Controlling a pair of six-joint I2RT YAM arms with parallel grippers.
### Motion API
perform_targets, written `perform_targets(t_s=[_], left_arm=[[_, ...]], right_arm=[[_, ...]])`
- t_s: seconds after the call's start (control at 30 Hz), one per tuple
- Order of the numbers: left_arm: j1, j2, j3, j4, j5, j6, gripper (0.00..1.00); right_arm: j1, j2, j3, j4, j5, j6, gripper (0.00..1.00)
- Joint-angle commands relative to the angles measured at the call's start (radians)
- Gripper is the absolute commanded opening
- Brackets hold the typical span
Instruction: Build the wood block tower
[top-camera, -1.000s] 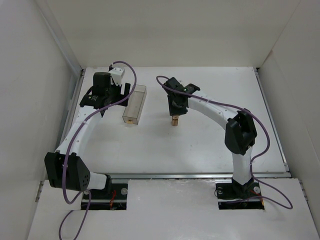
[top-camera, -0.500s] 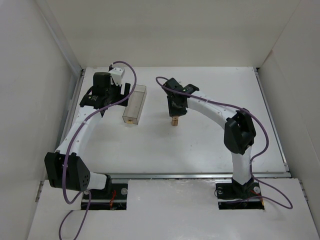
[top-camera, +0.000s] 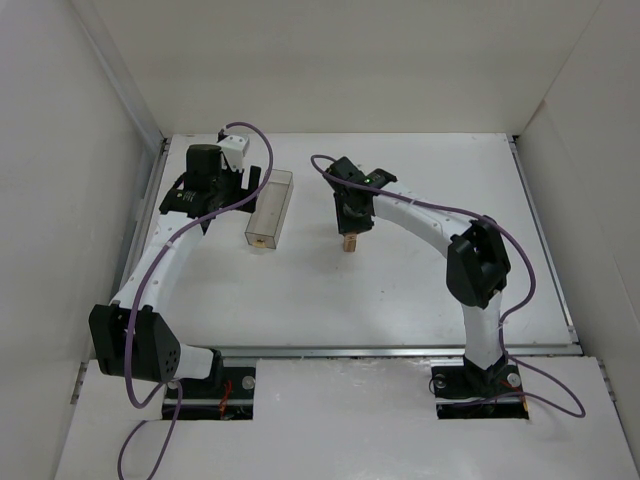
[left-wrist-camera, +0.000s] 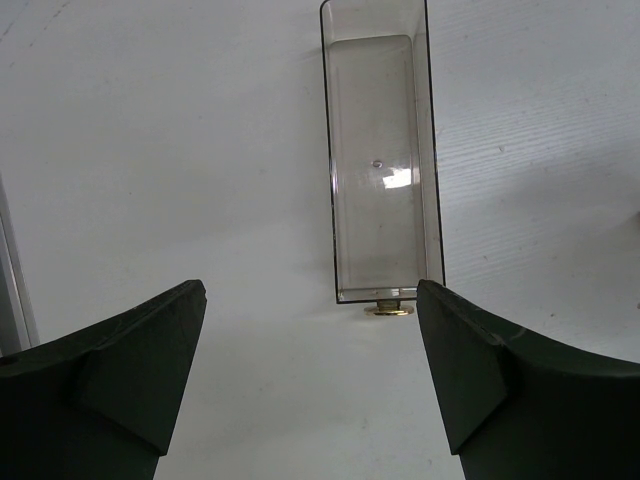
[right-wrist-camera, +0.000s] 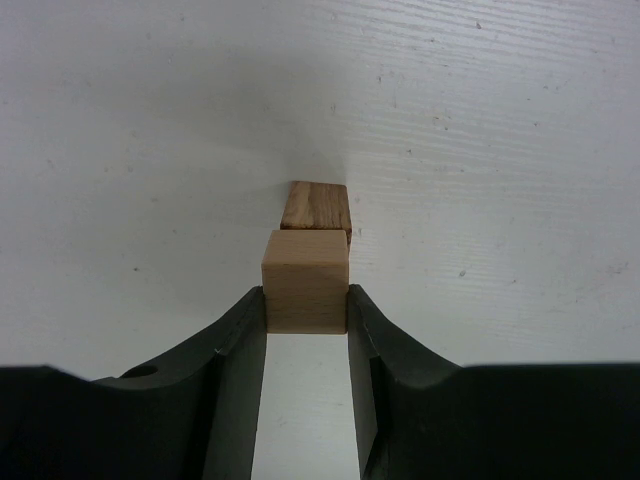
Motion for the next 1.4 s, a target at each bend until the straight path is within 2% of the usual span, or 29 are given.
perform_targets(t_s=[0.0, 0.1, 0.13, 0.2, 0.23, 0.27, 0.33, 0.5, 0.63, 0.73, 0.77, 0.9, 0.93, 1.37], left_arm=[[-0.001, -0.011, -0.003, 0.032, 0.005, -0.015, 0.84], [-0.001, -0.011, -0.003, 0.032, 0.005, -0.015, 0.84], [-0.001, -0.011, -0.003, 0.032, 0.005, -0.015, 0.84], [-0.001, -0.011, -0.003, 0.032, 0.005, -0.015, 0.84], [-0.001, -0.011, -0.003, 0.032, 0.005, -0.015, 0.84], [-0.001, -0.011, -0.003, 0.032, 0.005, -0.015, 0.84], [-0.001, -0.011, -0.003, 0.032, 0.005, -0.015, 0.84], [-0.001, -0.011, -0.003, 0.032, 0.005, -0.015, 0.84], [-0.001, -0.011, -0.003, 0.022, -0.004, -0.015, 0.84], [-0.001, -0.011, -0.003, 0.022, -0.004, -0.015, 0.84], [-0.001, -0.011, -0.003, 0.022, -0.013, -0.015, 0.84], [-0.001, -0.011, -0.003, 0.031, -0.032, -0.015, 0.86], [-0.001, -0.011, -0.003, 0.032, -0.042, -0.015, 0.86], [-0.001, 0.0, 0.017, 0.032, -0.076, -0.043, 0.86]], right_arm=[[0.007, 0.002, 0.003, 0.008, 0.012, -0.008, 0.28], [0.007, 0.002, 0.003, 0.008, 0.021, -0.008, 0.48], [0.007, -0.007, 0.003, 0.008, 0.021, -0.008, 0.64], [0.007, -0.008, 0.003, 0.008, 0.021, -0.008, 0.72], [0.007, -0.008, 0.003, 0.008, 0.021, -0.008, 0.81], [0.007, -0.021, 0.003, 0.017, 0.021, 0.001, 0.96], [0.007, -0.047, 0.023, 0.017, 0.021, 0.001, 1.0], [0.007, -0.167, 0.052, 0.051, 0.069, -0.019, 1.0], [-0.052, -0.303, 0.052, 0.063, 0.164, -0.03, 1.0], [-0.206, -0.395, 0.003, 0.031, 0.248, -0.039, 1.0], [-0.321, -0.411, -0.006, 0.015, 0.261, -0.039, 1.0], [-0.572, -0.474, -0.037, -0.023, 0.273, -0.039, 1.0], [-0.595, -0.506, -0.048, -0.014, 0.291, -0.03, 1.0], [-0.605, -0.6, -0.126, 0.084, 0.238, -0.088, 1.0]])
